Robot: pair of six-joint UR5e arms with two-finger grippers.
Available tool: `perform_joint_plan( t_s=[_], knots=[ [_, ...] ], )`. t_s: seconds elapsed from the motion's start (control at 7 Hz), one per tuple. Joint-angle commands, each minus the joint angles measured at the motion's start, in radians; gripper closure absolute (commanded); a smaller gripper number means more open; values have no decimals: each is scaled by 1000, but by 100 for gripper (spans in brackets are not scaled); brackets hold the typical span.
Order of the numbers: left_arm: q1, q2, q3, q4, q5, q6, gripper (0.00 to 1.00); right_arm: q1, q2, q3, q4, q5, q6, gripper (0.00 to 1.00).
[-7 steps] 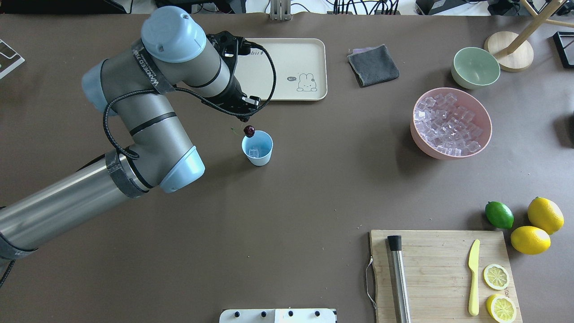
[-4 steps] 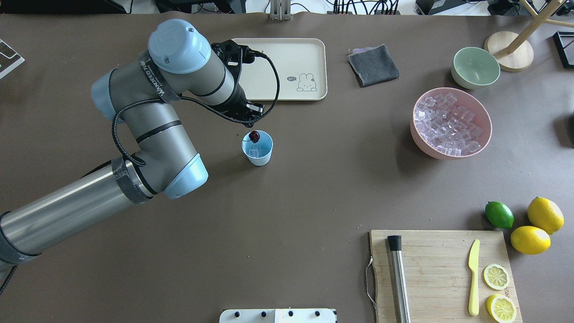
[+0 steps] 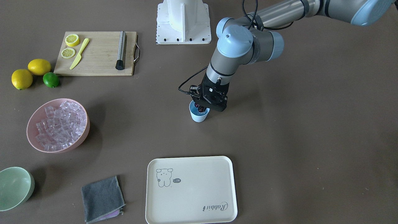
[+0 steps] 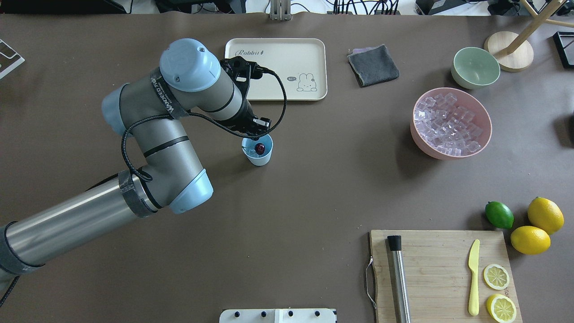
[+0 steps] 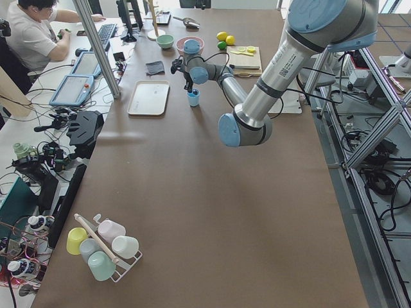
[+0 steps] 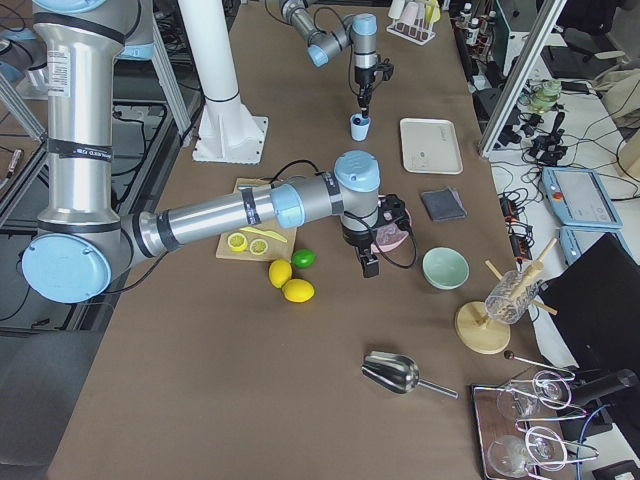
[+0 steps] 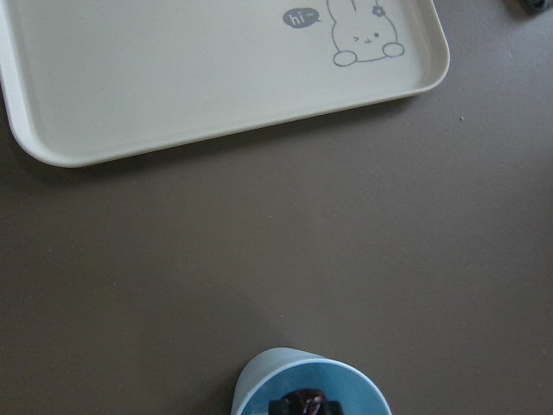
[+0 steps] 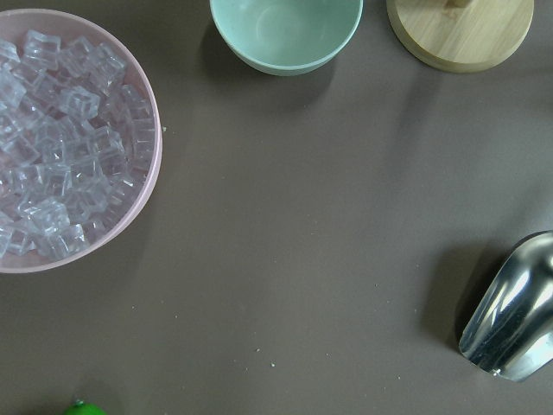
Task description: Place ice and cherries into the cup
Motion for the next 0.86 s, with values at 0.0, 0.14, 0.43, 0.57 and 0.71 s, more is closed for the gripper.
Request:
perform_joint_plan(
  t_s=[0.0,0.14,0.43,0.57,0.71],
  knots=[
    [5,4,-5,-1,49,2,2,-1,2,-5,0,0,0,3],
    [1,57,-46,-1,81,2,2,-1,3,-8,0,0,-1,3],
    [-147,254,-190,2,28,116,2,-1,5,-11,-2,2,0,3],
    [-292,377,-225,1,-73,259,2,-1,5,-12,0,2,0,3],
    [-456,457,-217,7,-191,442,2,-1,12,-15,0,0,2,3]
  ],
)
